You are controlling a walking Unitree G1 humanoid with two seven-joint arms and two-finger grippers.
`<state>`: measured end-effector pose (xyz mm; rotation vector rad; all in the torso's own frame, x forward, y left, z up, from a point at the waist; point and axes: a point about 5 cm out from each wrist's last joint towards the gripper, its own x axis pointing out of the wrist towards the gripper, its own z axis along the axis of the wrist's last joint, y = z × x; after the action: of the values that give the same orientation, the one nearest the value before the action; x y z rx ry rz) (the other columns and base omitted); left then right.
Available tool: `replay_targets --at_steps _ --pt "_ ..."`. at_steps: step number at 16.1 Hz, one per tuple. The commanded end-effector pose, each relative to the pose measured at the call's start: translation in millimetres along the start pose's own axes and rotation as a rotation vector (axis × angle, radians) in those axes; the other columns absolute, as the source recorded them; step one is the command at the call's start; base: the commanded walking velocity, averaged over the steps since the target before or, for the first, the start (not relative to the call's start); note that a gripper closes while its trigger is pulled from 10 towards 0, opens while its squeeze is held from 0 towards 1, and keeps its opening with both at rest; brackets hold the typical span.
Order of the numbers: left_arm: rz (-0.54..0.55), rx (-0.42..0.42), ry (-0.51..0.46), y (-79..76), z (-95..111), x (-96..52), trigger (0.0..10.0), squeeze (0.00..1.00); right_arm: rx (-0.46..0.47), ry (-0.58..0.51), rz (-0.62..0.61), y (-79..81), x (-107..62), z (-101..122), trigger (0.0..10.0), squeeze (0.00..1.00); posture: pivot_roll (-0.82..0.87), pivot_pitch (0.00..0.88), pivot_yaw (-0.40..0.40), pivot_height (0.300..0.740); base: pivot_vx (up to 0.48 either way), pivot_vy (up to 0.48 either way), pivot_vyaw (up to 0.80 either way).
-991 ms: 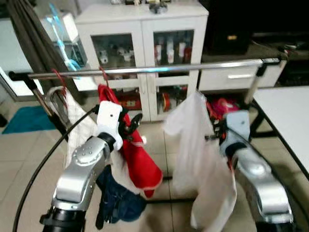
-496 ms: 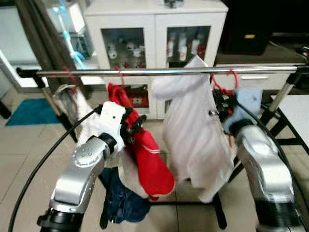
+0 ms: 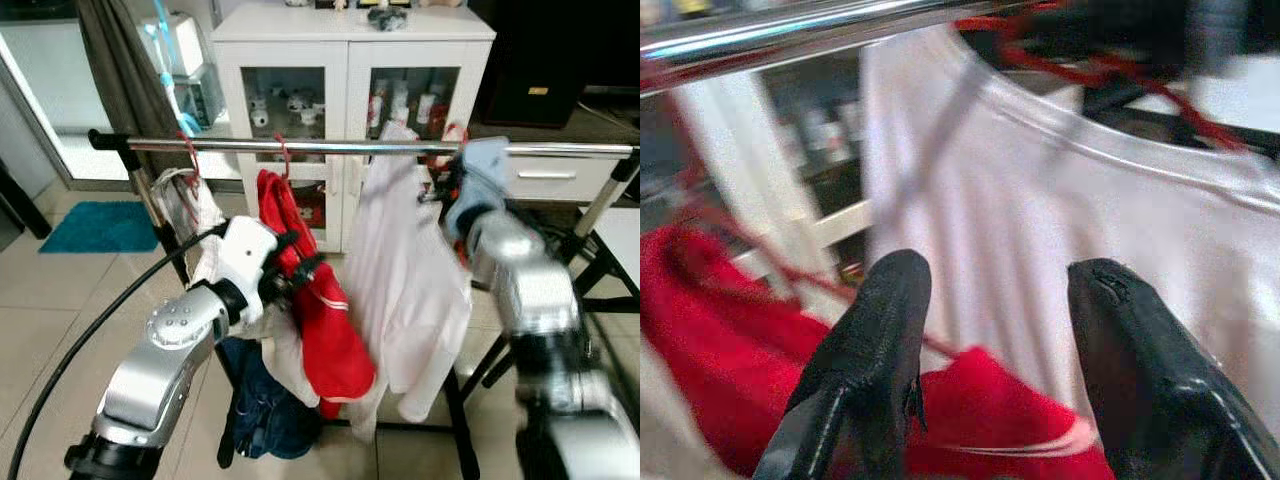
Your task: Hang hanger
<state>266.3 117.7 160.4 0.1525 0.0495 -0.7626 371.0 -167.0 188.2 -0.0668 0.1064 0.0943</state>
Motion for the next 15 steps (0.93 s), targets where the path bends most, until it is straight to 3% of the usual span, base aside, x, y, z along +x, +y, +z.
replay_targets --at_steps 1,6,8,12,13,15 --pt "-0.045 0.012 -0.002 -4.7 3 -0.3 10.0 0.00 0.018 -0.034 -0.023 -5.3 6.5 11 10.0 0.00 -0.12 0.000 0.046 0.740 0.000 0.000 0.00" --pt "-0.066 0.019 -0.003 -6.0 4 0.2 10.0 0.00 0.048 0.070 -0.061 -15.2 25.4 9 10.0 0.00 -0.12 0.000 0.040 0.740 0.000 0.000 0.00" --pt "-0.081 0.023 0.008 -7.4 3 -2.3 10.0 0.00 0.072 0.183 -0.096 -25.0 28.9 -11 10.0 0.00 -0.11 0.000 0.037 0.740 0.000 0.000 0.00" --pt "-0.079 0.023 0.016 -6.5 2 -3.5 10.0 0.00 0.074 0.280 -0.082 -27.7 24.8 -36 10.0 0.00 -0.11 0.000 0.043 0.740 0.000 0.000 0.00" --pt "-0.049 0.013 0.013 -3.5 2 -3.5 10.0 0.00 0.081 0.258 -0.092 -31.6 22.7 -38 10.0 1.00 -0.11 0.000 0.047 0.740 0.000 0.000 0.00" --pt "0.008 -0.013 -0.007 3.2 3 -4.7 10.0 0.00 0.115 0.169 -0.078 -35.1 22.4 -30 10.0 1.00 -0.12 0.000 0.052 0.740 0.000 0.000 0.00"
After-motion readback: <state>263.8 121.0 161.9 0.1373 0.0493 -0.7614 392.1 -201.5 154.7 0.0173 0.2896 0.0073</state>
